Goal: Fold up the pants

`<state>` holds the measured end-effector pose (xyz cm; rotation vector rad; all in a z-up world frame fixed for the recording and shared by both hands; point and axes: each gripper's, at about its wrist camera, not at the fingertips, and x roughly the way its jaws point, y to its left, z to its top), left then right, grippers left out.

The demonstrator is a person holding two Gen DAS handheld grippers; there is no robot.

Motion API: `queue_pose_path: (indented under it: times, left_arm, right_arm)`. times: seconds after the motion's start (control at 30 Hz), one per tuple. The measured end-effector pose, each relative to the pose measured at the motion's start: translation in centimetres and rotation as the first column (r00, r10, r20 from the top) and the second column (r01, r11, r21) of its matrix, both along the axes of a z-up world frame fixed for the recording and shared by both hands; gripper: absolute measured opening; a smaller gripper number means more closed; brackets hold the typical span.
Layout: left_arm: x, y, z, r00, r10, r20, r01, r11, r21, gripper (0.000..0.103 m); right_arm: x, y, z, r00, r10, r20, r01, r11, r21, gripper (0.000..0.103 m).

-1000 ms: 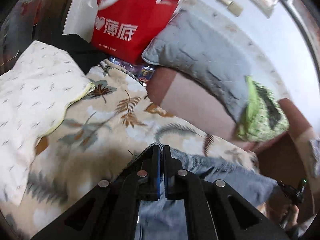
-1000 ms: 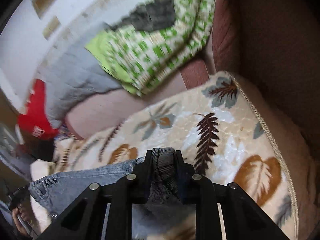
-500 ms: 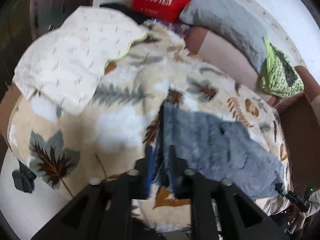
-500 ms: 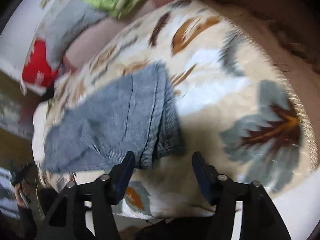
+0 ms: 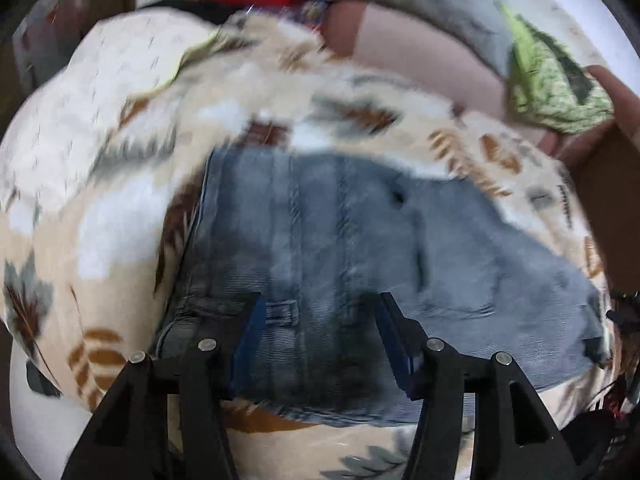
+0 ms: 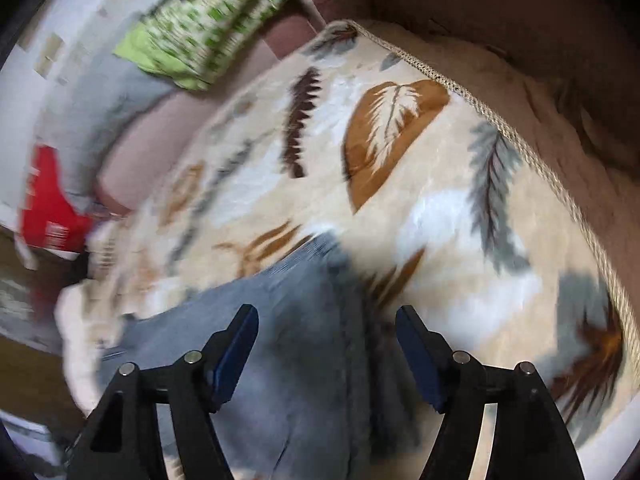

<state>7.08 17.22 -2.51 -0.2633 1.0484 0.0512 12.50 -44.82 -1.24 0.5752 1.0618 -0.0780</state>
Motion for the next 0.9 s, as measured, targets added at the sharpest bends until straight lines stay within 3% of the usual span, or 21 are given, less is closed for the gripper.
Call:
queue_pose_path:
  times: [0.1, 0.17, 0.23, 0.37, 0.47, 0.5, 0.57, 0.63, 0.67, 0.7, 0.8, 0.9]
  left_arm:
    - [-0.3, 0.3, -1.1, 1.0, 0.001, 0.015, -0.001, 1.0, -0.001, 0.059]
    - [-0.3, 0.1, -1.0, 0.999, -0.019, 0.029, 0.019, 0.999, 0.026, 0.059]
    - [-0.2, 0.1, -1.2, 0.999, -0.026, 0.04, 0.025, 0.999, 0.029, 0.06]
    - [-0.1, 0.4, -1.5, 0.998, -0.038, 0.058, 0.036, 0.999, 0.035, 0.061]
    - [-0.2, 0.7, -1.0, 0.998, -0.026, 0.059, 0.025, 1.0, 0.019, 0.061]
    - [-0.5, 1.0, -0.4, 0.998, -0.008, 0.065, 0.008, 1.0, 0.003, 0.061]
    - [-1.6, 1.9, 0.9, 0.996, 0.037, 0.084, -0.032, 0.998, -0.062, 0.061]
    - [-3.3, 3.2, 2.1, 0.988, 0.118, 0.097, -0.101, 0.982, -0.16, 0.062]
    - [-4.5, 4.0, 2.6, 0.977, 0.187, 0.103, -0.162, 0.963, -0.215, 0.069]
    - [-5.6, 4.6, 2.7, 0.963, 0.25, 0.099, -0.216, 0.94, -0.265, 0.076]
    - [-7.7, 5.6, 1.8, 0.935, 0.355, 0.031, -0.318, 0.871, -0.376, 0.076]
    - [-7.3, 5.4, 0.7, 0.93, 0.368, -0.016, -0.344, 0.852, -0.395, 0.076]
  right_arm:
    - [2.8, 1.0, -1.1, 0.998, 0.059, -0.036, -0.061, 0.997, -0.056, 0.04]
    - [4.0, 2.6, -1.5, 0.988, 0.114, -0.101, -0.129, 0.98, -0.154, 0.027]
    - [4.6, 3.1, -0.9, 0.986, 0.13, -0.105, -0.151, 0.963, -0.226, 0.007]
    - [5.0, 2.7, 0.7, 0.993, 0.104, -0.046, -0.113, 0.938, -0.326, 0.007]
    - [4.7, 2.3, -0.2, 0.993, 0.104, -0.064, -0.117, 0.959, -0.258, 0.008]
    - [3.8, 2.1, 0.4, 0.996, 0.089, -0.027, -0.092, 0.97, -0.224, 0.01]
    - [0.7, 2.1, 2.4, 0.997, 0.048, 0.061, -0.039, 0.99, -0.133, 0.027]
    - [-2.8, 2.6, 4.0, 0.991, 0.005, 0.13, -0.001, 1.0, -0.028, 0.083]
    - [-4.5, 3.3, 4.5, 0.988, -0.012, 0.154, 0.007, 0.999, 0.034, 0.09]
    - [-6.0, 4.1, 4.8, 0.985, -0.013, 0.172, -0.002, 0.996, 0.091, 0.09]
    - [-9.3, 6.6, 3.9, 0.984, 0.032, 0.176, -0.075, 0.968, 0.239, 0.09]
    - [-10.0, 8.2, 1.3, 0.991, 0.042, 0.123, -0.078, 0.949, 0.306, 0.09]
